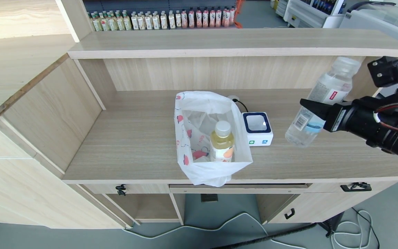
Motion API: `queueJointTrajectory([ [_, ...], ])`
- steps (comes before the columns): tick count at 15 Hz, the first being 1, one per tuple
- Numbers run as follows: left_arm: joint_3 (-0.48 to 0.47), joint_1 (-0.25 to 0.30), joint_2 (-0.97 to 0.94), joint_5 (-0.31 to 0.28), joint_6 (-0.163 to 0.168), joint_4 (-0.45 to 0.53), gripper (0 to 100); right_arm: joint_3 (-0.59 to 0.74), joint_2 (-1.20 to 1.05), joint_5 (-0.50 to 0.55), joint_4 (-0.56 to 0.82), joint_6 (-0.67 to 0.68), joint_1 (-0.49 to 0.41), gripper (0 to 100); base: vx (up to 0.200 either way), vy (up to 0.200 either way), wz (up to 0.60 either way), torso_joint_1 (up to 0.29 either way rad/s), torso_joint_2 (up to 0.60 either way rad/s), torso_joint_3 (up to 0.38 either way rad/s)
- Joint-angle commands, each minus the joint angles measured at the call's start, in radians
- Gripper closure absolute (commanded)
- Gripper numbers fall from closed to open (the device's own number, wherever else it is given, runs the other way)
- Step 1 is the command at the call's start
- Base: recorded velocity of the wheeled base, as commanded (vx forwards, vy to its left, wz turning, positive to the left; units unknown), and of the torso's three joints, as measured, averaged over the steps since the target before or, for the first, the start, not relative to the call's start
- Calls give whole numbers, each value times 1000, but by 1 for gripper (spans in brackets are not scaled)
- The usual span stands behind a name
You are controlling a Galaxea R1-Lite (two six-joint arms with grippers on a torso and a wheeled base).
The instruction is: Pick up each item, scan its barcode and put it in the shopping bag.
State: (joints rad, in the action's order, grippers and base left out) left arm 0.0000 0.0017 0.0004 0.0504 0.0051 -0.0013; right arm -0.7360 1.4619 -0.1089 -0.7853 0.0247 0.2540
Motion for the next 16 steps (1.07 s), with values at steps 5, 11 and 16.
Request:
queueJointTrajectory([
  [5,0,0,0,0,-1,0,0,50,-123,40,14,15,-9,100,0,80,0,-1,2,1],
  [11,0,0,0,0,-1,0,0,41,-92,66,-6,9,-9,100,133,200,0,-2,-2,3],
  [16,0,0,0,0,1,0,0,13,104,68,-190,-65,-19,100,160,40,0,7,1,-1],
])
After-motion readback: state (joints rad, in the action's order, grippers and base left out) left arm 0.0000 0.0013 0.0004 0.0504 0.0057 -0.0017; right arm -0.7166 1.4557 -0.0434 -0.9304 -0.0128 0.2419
